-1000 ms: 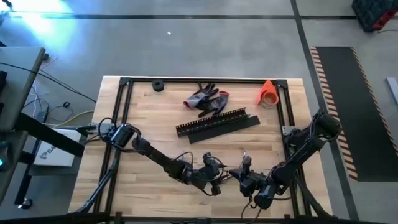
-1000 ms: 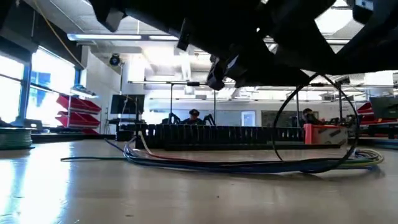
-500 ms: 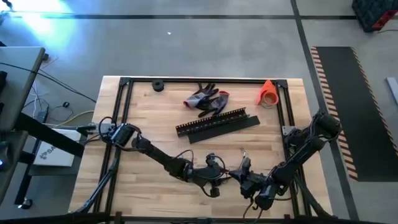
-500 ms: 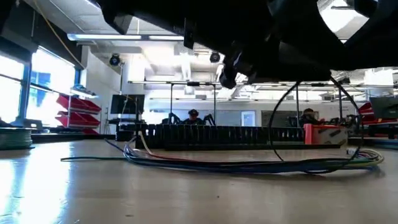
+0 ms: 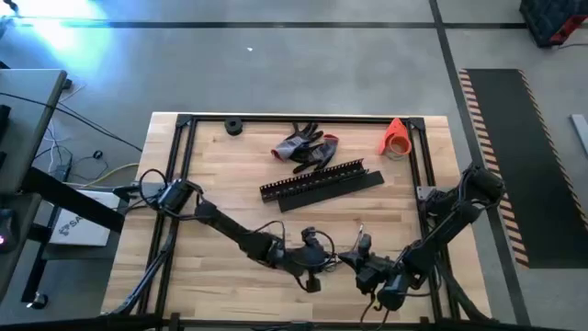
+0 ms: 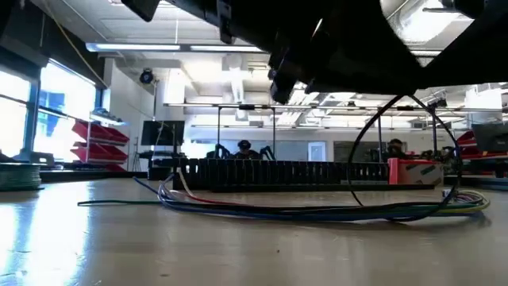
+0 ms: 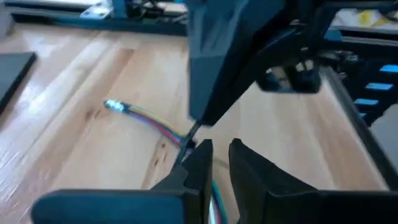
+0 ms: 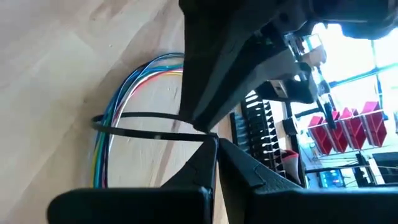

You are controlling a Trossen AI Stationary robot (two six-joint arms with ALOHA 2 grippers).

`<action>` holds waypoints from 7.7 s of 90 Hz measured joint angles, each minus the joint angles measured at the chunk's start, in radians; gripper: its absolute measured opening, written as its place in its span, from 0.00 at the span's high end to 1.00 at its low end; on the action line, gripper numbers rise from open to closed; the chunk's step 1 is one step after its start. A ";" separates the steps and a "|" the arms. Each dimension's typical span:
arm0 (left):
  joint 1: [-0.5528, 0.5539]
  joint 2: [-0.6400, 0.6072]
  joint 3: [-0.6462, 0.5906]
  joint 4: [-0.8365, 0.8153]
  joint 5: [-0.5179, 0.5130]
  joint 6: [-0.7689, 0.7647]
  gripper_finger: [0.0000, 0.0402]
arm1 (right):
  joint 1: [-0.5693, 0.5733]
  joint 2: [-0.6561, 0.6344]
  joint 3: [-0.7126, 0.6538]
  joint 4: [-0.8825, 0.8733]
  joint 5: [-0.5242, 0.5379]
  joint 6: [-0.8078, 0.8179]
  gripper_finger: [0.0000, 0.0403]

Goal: Ziptie cables
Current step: Wrap the cables using a black zip tie, then move the black cable duct to the center of the table

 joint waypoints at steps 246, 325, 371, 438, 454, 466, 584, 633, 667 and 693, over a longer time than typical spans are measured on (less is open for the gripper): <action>-0.052 -0.034 0.024 -0.089 -0.093 0.249 1.00 | -0.116 -0.098 0.000 0.085 -0.309 0.579 0.65; -0.063 -0.032 0.024 -0.174 -0.137 0.207 0.97 | -0.045 -0.100 0.050 -0.174 -0.330 0.733 1.00; -0.035 -0.032 0.023 -0.216 -0.066 0.187 0.97 | 0.279 -0.099 0.151 -0.657 -0.481 1.386 1.00; -0.010 -0.017 0.023 -0.206 0.009 0.180 0.97 | -0.111 -0.037 0.150 -0.322 -0.411 0.761 0.51; -0.012 -0.017 0.023 -0.207 0.010 0.180 0.97 | -0.149 0.016 0.150 -0.270 -0.424 0.727 0.57; -0.012 -0.017 0.023 -0.208 0.013 0.180 0.97 | -0.154 0.033 0.150 -0.248 -0.407 0.729 0.76; -0.012 -0.008 0.022 -0.273 0.002 0.133 0.97 | 0.346 -0.006 0.150 -0.667 -0.661 1.764 1.00; -0.003 -0.004 0.024 -0.071 0.025 0.166 0.77 | 0.226 -0.133 0.150 -0.769 -0.959 1.386 0.53; -0.056 -0.005 0.298 -0.765 -0.331 -0.487 0.82 | 0.188 -0.233 0.103 -0.865 -0.489 1.481 0.48; 0.042 -0.006 0.407 -1.286 -0.191 -0.749 0.92 | -0.043 -0.225 -0.109 -0.569 -0.524 1.385 0.55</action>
